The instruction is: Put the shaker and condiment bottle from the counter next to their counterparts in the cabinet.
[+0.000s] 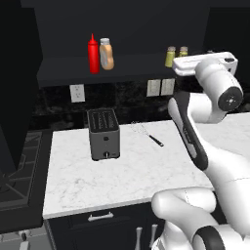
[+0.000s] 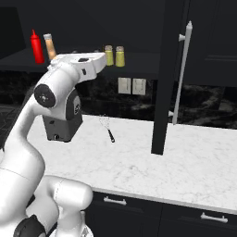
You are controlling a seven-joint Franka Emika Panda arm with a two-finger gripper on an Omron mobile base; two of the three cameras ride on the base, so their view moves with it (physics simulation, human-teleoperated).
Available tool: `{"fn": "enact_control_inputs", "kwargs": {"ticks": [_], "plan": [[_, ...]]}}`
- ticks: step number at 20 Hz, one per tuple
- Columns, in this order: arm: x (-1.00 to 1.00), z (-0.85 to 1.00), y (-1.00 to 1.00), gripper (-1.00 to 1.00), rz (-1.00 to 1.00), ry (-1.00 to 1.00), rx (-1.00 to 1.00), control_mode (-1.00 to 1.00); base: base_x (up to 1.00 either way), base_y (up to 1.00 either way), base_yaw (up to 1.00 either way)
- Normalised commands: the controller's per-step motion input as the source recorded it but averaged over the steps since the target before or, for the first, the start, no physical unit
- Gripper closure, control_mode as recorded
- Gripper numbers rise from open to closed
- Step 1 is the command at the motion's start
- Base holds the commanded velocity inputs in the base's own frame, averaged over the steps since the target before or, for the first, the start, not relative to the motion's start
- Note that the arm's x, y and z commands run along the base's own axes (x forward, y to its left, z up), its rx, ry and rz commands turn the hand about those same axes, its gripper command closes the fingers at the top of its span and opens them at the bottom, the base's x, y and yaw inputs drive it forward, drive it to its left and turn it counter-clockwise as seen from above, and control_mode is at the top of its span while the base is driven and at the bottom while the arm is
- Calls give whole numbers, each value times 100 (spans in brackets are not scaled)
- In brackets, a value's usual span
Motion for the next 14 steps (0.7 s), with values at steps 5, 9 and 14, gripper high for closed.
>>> {"fn": "enact_control_inputs", "kwargs": {"ticks": [5, 9, 14], "plan": [[-100, 100, -21, -100, -1, 30, 3, -100, 0, 0, 0], [-100, 56, -36, -100, 0, 18, 0, -100, 0, 0, 0], [-100, -46, -32, -100, 5, -14, 0, -100, 0, 0, 0]]}}
